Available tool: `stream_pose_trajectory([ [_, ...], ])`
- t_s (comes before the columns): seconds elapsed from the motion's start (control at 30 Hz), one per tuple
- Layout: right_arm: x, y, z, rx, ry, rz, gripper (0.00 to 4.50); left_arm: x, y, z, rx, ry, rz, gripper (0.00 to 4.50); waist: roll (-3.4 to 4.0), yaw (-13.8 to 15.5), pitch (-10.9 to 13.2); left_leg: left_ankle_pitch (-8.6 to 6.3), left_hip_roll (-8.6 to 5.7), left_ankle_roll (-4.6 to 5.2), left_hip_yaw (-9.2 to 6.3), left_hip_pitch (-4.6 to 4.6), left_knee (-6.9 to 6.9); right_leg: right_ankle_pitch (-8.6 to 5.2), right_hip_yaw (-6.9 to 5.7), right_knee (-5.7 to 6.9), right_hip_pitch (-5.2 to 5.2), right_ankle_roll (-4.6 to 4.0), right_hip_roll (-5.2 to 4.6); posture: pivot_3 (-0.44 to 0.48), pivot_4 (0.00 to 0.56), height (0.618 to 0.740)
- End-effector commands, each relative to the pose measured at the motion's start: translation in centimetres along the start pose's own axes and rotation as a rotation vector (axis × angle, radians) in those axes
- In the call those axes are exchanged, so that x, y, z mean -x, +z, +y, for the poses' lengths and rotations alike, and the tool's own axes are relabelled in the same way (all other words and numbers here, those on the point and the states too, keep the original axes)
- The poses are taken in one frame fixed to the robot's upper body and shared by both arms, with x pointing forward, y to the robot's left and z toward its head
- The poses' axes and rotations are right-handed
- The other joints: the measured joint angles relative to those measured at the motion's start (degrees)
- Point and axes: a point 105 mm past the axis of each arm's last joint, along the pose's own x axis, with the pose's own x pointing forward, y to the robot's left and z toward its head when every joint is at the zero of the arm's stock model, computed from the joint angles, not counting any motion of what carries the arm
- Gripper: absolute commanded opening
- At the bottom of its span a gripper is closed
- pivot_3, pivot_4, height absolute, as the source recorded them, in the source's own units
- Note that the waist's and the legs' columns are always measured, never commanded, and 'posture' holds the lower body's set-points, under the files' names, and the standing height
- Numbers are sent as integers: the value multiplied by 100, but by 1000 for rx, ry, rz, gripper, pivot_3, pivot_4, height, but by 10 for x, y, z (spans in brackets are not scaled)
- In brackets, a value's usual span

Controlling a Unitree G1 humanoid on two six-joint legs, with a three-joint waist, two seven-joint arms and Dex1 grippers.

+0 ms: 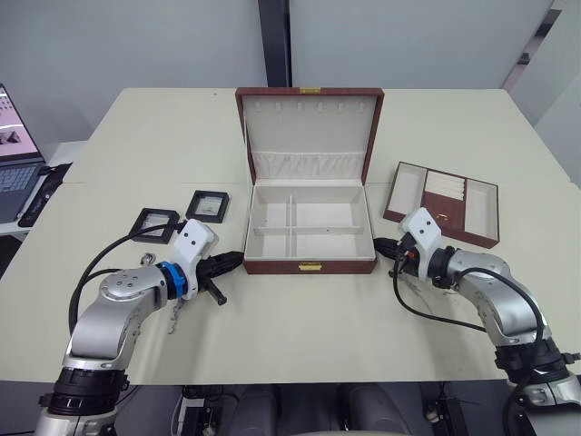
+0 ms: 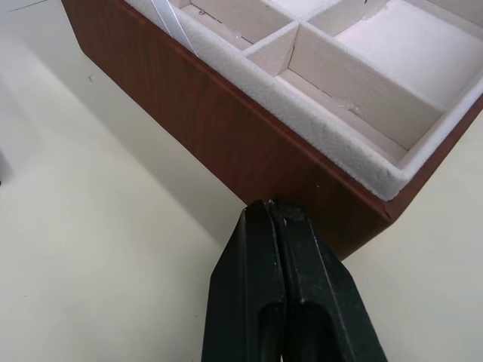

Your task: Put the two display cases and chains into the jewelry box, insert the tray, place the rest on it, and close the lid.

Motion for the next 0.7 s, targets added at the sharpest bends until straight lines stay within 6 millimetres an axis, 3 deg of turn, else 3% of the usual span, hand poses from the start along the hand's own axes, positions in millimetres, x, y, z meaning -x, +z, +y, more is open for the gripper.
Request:
stream_pose_trajectory([
  [0.03, 4, 12, -5, 29, 2, -43, 7, 5, 3, 4, -20, 3, -10, 0, 0, 0, 0, 0, 0, 0, 0, 0, 0, 0, 0, 0, 0, 0, 0, 0, 150, 740],
  [0.17, 13, 8, -18, 29, -40, -29, 7, 13, 3, 15, -19, 40, -10, 0, 0, 5, 0, 0, -1, 0, 0, 0, 0, 0, 0, 0, 0, 0, 0, 0, 150, 740],
  [0.47, 22, 11, -27, 20, -54, -49, 7, 20, 10, 25, -10, 69, -41, 0, 0, 8, 0, 0, 0, 0, 0, -1, 0, 0, 0, 0, 0, 0, 0, 0, 150, 740],
  [0.53, 30, 15, -31, 14, -50, -67, 0, 27, 16, 31, 4, 81, -66, 376, 0, 11, 0, 0, -1, 0, 0, -2, 0, 0, -1, 0, 0, 0, -1, 0, 150, 740],
  [0.7, 74, 14, -57, 32, -63, -58, 1416, 67, 14, 53, 18, 144, -38, 1901, 0, 11, 0, 0, 0, 1, 0, -2, 0, 0, -2, -2, 0, 0, -1, 0, 150, 740],
])
